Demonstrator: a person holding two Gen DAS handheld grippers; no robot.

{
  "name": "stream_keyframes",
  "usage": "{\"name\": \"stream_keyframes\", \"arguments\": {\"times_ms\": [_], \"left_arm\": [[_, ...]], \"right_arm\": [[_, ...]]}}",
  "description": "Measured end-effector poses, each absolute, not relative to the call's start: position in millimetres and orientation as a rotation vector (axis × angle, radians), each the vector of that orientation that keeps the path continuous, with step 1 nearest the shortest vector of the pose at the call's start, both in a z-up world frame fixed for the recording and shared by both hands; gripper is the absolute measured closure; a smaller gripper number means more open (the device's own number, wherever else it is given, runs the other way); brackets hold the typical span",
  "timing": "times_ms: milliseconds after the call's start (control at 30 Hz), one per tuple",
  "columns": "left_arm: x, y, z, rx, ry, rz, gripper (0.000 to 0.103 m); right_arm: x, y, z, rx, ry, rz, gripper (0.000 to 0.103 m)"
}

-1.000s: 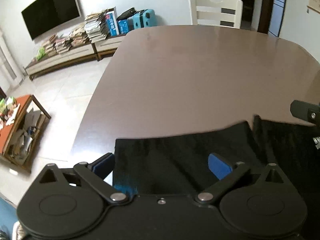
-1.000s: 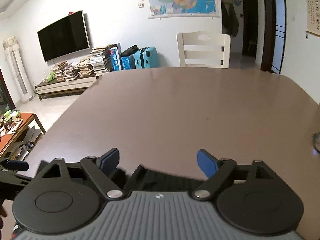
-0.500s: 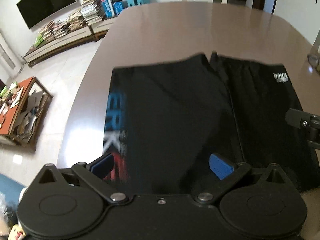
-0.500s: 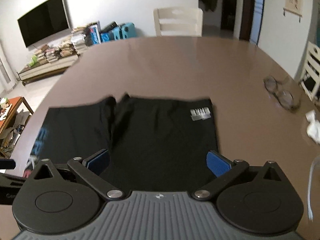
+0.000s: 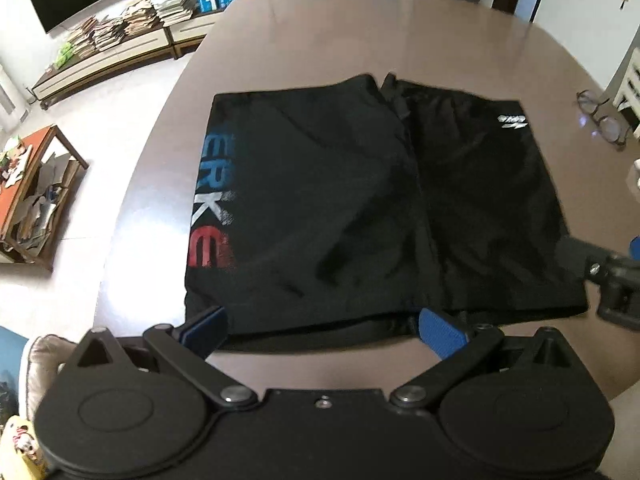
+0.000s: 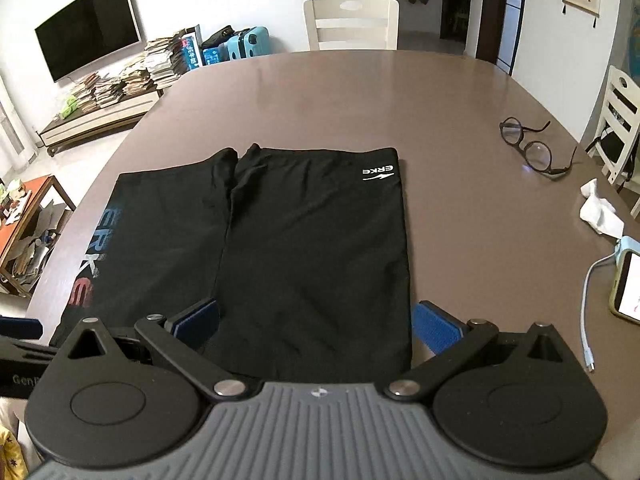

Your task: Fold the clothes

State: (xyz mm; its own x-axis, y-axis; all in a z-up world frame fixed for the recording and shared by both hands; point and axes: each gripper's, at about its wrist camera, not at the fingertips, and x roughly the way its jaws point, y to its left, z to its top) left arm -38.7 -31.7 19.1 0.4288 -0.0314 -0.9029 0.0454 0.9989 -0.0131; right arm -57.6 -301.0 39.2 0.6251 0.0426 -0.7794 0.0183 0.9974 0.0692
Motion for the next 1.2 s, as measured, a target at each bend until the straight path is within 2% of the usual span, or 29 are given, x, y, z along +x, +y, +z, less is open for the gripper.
{"name": "stream_keyframes", "arguments": {"times_ms": [1200], "left_arm": [[-47,-33,50,-0.031,0.979,-0.044,0.001]], "right_arm": [[-77,-306,62,0.083,0.798,-0.002,0.000]]}}
